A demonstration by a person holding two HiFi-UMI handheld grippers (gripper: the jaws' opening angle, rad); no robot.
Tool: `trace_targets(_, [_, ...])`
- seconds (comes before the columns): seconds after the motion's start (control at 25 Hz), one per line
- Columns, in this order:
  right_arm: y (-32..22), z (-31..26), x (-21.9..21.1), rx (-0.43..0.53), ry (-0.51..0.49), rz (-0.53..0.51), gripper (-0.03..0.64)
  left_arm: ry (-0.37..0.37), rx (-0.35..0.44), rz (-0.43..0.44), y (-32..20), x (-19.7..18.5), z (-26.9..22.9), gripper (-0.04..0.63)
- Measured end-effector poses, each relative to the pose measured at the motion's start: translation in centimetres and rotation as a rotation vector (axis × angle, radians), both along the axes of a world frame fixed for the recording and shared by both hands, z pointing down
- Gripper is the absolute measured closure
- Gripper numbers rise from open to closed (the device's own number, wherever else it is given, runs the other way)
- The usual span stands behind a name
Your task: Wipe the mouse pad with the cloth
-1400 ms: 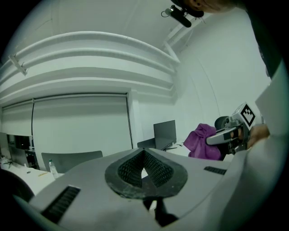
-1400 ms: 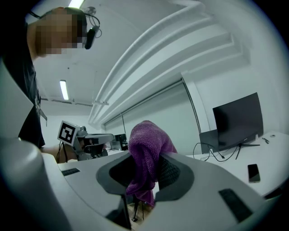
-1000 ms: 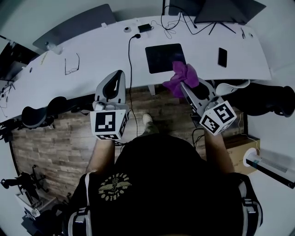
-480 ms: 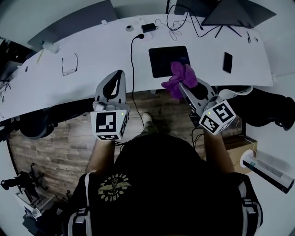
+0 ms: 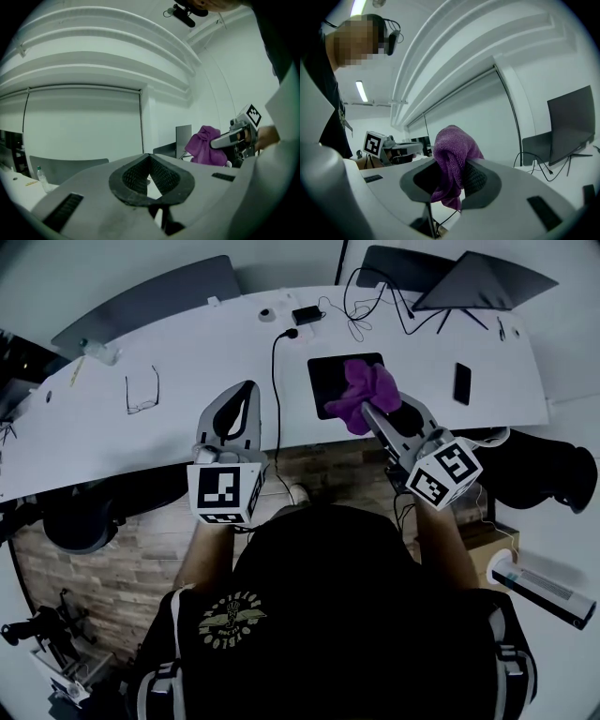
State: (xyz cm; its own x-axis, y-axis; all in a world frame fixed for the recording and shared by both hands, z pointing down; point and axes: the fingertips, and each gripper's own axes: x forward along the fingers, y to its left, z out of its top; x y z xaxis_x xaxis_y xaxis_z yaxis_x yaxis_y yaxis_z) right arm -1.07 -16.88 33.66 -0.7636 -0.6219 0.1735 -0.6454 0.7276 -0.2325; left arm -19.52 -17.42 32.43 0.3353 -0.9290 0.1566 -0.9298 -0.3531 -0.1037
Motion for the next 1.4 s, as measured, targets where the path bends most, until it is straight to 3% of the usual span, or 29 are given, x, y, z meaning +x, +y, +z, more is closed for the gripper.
trace_targets(0.28, [-2.6, 0.8, -1.3, -0.008, 0.015, -0.006, 0.507, 0.011, -0.019, 0.008, -2.0, -0.4, 1.8, 0.594])
trace_targets(0.6, [-6.3, 5.7, -2.3, -0.074, -0.001, -0.058, 0.508, -0.006, -0.061, -0.03, -4.3, -0.5, 4.2, 0.594])
trace_targets(0.72, [-8.0, 8.3, -2.8, -0.119, 0.011, -0.094, 0.507, -0.018, -0.108, -0.063, -5.1, -0.7, 5.4, 0.594])
trace_targets(1.04, [-13.2, 16.5, -4.4, -0.253, 0.073, -0.192, 0.508, -0.015, -0.148, -0.141, -9.0, -1.2, 7.8, 0.594])
trace_targets(1.4, [-15.6, 26.9, -7.0, -0.418, 0.13, -0.282, 0.507, -0.009, -0.268, -0.185, -10.4, -0.6, 13.2, 0.594])
